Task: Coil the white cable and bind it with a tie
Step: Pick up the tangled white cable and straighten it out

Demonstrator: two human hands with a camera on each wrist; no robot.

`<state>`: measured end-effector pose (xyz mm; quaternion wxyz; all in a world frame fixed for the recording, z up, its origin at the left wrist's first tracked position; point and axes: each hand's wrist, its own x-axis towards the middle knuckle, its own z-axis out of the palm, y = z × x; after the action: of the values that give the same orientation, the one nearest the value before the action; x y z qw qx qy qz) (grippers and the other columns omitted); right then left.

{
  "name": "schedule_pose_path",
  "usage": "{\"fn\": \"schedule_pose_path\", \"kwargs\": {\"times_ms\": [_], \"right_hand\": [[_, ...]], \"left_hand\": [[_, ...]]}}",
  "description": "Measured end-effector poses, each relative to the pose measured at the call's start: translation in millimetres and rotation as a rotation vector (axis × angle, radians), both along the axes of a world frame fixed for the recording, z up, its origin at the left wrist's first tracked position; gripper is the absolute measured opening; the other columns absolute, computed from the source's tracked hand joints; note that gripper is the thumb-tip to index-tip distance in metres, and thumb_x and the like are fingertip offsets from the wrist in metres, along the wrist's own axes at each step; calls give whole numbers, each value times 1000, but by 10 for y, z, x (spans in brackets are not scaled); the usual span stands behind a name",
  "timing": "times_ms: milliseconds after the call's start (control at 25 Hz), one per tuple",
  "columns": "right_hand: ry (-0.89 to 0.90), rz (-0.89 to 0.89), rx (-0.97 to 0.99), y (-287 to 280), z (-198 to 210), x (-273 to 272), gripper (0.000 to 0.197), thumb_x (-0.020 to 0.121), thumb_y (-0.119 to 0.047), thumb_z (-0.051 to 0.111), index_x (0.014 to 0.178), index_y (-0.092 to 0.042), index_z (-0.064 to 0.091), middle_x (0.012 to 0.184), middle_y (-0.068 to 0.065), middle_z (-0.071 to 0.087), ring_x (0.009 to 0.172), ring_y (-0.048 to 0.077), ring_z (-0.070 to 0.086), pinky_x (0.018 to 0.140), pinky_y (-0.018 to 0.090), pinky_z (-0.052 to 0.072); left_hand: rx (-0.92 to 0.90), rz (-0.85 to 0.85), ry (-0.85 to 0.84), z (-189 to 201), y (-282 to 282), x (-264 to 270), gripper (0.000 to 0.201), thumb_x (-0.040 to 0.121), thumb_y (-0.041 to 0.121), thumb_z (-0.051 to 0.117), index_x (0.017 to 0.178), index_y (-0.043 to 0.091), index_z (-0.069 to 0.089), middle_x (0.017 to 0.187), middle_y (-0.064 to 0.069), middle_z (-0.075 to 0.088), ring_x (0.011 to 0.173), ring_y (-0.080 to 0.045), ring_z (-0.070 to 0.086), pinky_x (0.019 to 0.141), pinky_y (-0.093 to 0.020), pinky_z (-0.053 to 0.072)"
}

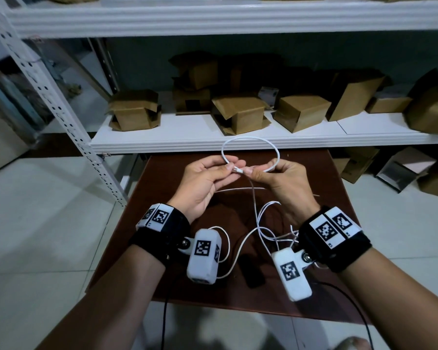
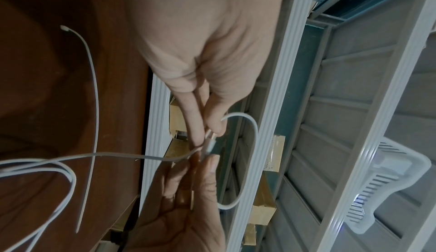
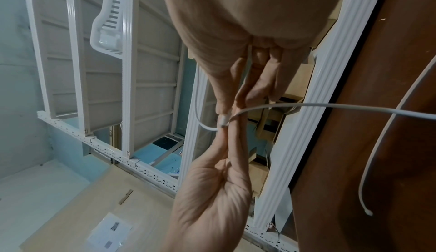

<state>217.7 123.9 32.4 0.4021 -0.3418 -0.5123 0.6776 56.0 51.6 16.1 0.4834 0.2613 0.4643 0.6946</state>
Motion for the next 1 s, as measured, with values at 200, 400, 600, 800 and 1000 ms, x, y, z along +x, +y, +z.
{"fn": "schedule_pose_path", "kwargs": {"times_ms": [200, 400, 600, 800, 1000], "right_hand": [[36, 5, -53, -16, -30, -8, 14, 75, 6, 85, 79, 3, 71, 93, 24, 78, 84, 27, 78, 77, 28, 60], [16, 45, -69, -2, -63, -33, 21, 73, 2, 85, 76, -2, 65, 93, 26, 77, 84, 28, 78, 77, 31, 61], [-31, 30, -38, 47, -74, -45, 22, 68, -4, 89, 65, -12, 69, 89, 23, 76, 82, 26, 74, 83, 33, 61], [-31, 62, -66, 42, -109, -48, 17, 70, -6, 88, 71, -10, 71, 88, 22, 75, 80, 25, 73, 78, 30, 61], [-11, 68, -99, 58, -108, -56, 23, 65, -14, 89, 78, -5, 72, 86, 21, 75, 83, 28, 71, 90, 42, 58]], "left_hand": [[-11, -22, -54, 28, -21, 0, 14, 99, -8, 57, 107, -4, 68, 110, -22, 78, 105, -29, 77, 87, -31, 63], [-8, 29, -34, 12, -15, 31, 11, 100, -6, 57, 102, 0, 66, 107, -18, 79, 96, -29, 79, 87, -35, 64], [41, 48, -78, 14, -5, 44, 13, 100, -8, 56, 102, 0, 66, 106, -18, 79, 100, -29, 78, 84, -33, 64], [38, 39, -102, 13, 0, 30, 12, 100, -5, 57, 106, -1, 66, 110, -20, 78, 103, -30, 77, 81, -31, 64], [56, 40, -132, 32, 9, 16, 12, 99, -7, 56, 105, -2, 66, 108, -20, 78, 101, -29, 78, 81, -31, 63]]}}
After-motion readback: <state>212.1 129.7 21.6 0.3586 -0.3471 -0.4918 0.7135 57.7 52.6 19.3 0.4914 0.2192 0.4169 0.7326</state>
